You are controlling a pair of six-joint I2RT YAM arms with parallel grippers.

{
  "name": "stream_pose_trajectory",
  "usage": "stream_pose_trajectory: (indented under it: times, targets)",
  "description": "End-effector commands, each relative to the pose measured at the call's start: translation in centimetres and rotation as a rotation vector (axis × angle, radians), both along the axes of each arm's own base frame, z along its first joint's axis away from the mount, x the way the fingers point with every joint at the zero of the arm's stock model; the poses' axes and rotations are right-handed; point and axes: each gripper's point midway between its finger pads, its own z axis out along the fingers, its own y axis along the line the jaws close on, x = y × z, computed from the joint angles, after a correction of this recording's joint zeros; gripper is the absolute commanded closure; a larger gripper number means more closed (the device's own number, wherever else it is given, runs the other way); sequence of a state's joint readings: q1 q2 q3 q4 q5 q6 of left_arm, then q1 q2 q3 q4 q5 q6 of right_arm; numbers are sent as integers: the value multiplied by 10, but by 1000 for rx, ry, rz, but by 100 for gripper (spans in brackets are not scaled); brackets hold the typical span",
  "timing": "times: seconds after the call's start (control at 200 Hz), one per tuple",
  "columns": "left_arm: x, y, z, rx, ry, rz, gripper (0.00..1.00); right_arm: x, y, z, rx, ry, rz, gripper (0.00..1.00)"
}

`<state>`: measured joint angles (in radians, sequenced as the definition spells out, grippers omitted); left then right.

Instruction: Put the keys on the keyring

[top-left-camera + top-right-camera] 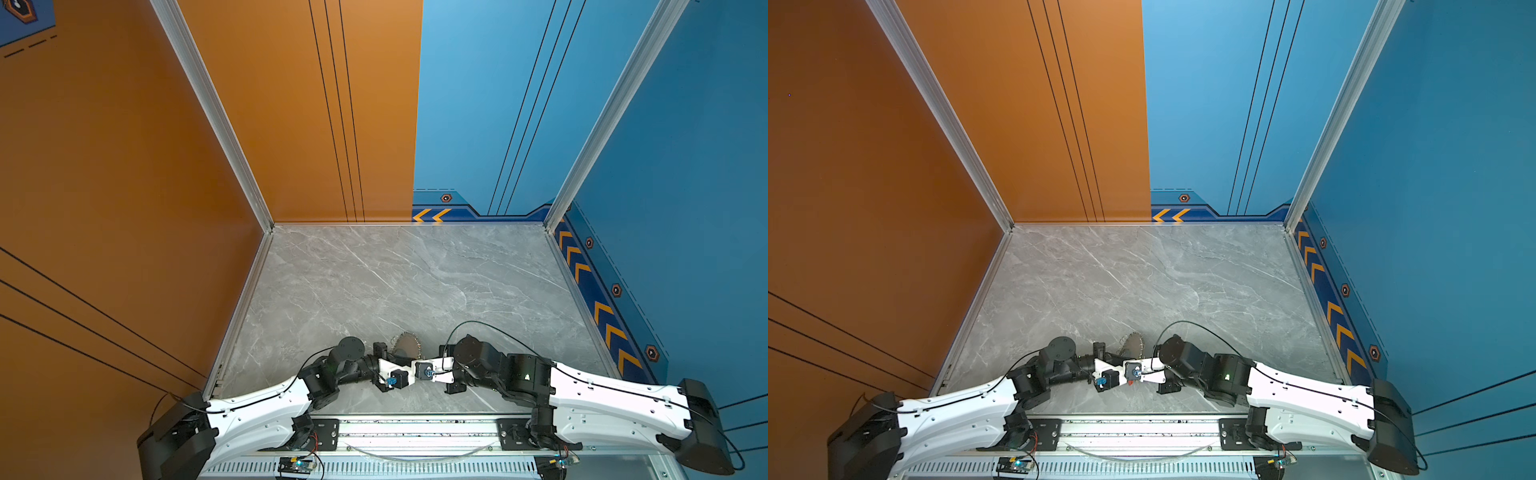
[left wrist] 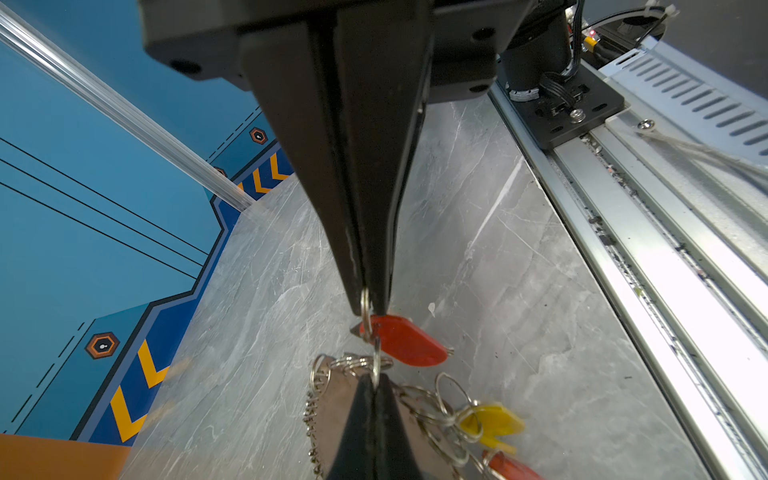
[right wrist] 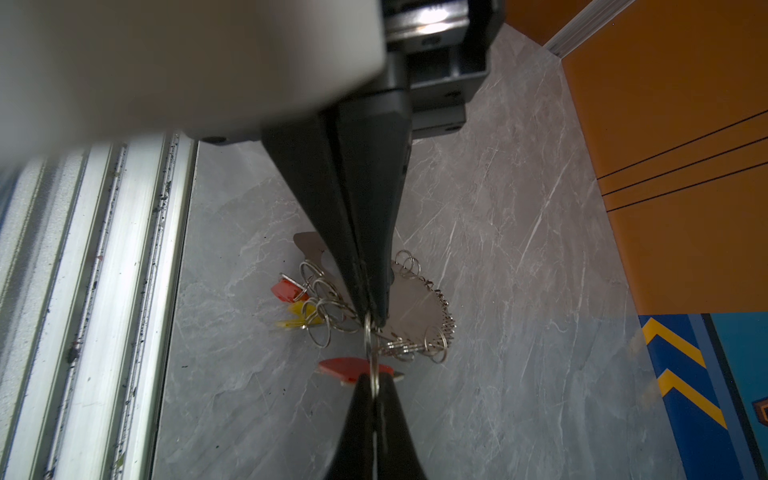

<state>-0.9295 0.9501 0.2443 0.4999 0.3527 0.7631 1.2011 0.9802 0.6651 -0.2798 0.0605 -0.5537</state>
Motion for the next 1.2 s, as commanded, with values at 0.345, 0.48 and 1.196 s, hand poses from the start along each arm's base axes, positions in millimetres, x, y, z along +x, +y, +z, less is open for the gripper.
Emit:
stream_pose_trajectory:
  times: [0.345,0.48,1.196]
  targets:
    - [3,-1,17,-72,-11,6,100,0,-11,-15,-24,-24,-24,100]
    - [2,-1,17,-76,-7,4,100,-1,-11,-19,-33,-24,-19,100]
    - [42,-4,58,-253,269,208,100,46,-23,14,277,67,-277,100]
